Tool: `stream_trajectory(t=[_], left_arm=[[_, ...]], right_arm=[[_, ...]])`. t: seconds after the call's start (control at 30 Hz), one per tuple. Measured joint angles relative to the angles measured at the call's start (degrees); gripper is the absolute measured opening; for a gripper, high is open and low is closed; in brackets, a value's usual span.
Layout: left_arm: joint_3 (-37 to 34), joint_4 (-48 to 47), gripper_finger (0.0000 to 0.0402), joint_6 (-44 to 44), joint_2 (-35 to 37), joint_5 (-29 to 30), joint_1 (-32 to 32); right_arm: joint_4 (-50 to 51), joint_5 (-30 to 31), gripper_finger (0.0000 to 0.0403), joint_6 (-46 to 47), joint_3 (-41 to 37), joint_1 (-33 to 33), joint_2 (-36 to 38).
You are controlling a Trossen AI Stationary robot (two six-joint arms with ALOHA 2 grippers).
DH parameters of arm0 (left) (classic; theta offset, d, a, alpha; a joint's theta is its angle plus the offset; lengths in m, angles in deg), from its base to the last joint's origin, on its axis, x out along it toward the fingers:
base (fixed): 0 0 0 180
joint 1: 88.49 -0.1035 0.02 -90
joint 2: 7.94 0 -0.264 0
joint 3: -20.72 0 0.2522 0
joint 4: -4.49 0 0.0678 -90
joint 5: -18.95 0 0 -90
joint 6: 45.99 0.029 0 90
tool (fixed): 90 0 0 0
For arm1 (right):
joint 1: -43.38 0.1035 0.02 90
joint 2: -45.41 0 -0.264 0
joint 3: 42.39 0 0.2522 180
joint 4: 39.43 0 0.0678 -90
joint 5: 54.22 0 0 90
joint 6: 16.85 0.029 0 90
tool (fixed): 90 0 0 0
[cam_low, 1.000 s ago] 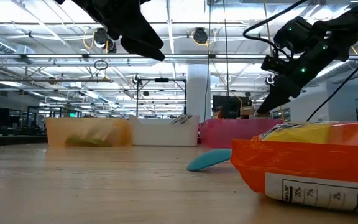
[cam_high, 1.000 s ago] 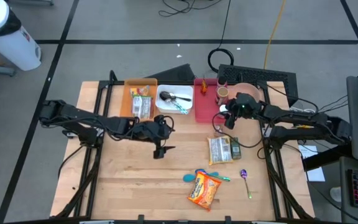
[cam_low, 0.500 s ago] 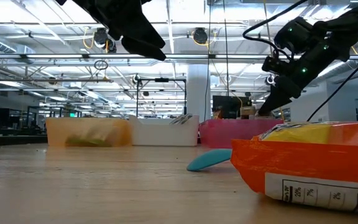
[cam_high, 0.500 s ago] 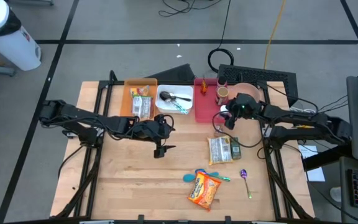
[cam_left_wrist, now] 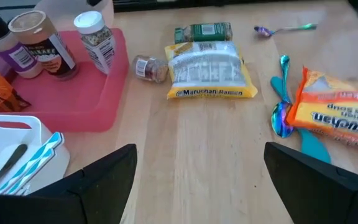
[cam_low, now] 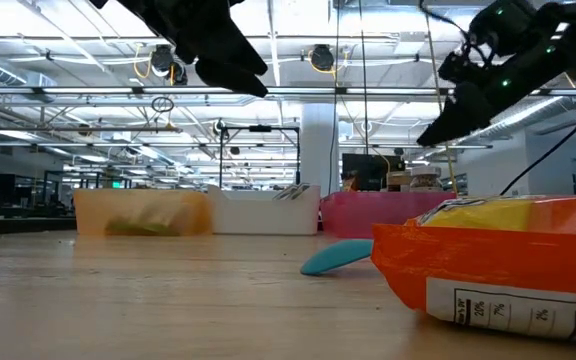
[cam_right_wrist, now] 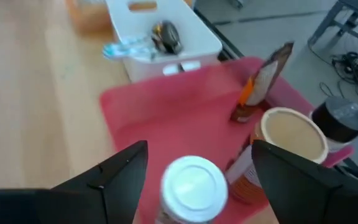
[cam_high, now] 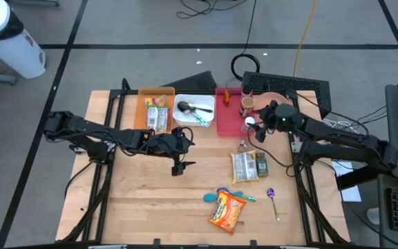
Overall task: Pick & Place Food Item
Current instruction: Put the orange noodle pack into the orange bin
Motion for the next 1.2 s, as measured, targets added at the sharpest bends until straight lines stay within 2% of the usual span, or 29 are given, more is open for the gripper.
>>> stream_trajectory(t=[0.13,0.3,0.37,0.47,0.63,0.77,1.0,1.2], left_arm=[[0.0,4.3,0.0360,-1.5,0.0,-1.4,0.8],[0.0,13.7,0.0360,0.9,-0.5,-1.4,2.4],[0.1,17.1,0.0360,1.1,-1.5,-1.0,2.8],[0.1,22.3,0.0360,1.1,-4.3,-0.8,3.0],[0.1,27.0,0.0360,2.9,-10.4,-0.9,2.5],[0.0,34.4,0.0360,3.3,-14.6,-0.9,1.5],[0.1,46.0,0.0360,2.8,-19.2,-1.3,0.0],[0.1,47.9,0.0360,2.6,-19.6,-1.4,-0.1]], right_arm=[[0.6,-2.3,0.0281,4.7,0.0,2.5,3.7],[0.3,-13.0,0.0279,12.9,-0.1,5.9,5.4],[-2.6,-16.4,0.0279,15.8,-1.6,8.0,5.4],[-14.5,-18.0,0.0279,18.4,-7.7,11.9,4.6],[-46.3,-18.0,0.0279,20.1,-20.9,17.2,2.1],[-64.8,-17.9,0.0279,19.9,-27.3,20.9,0.5],[-64.8,-17.8,0.0279,15.6,-24.5,26.9,-0.9],[-63.9,-17.7,0.0279,13.5,-22.9,30.6,-4.6]])
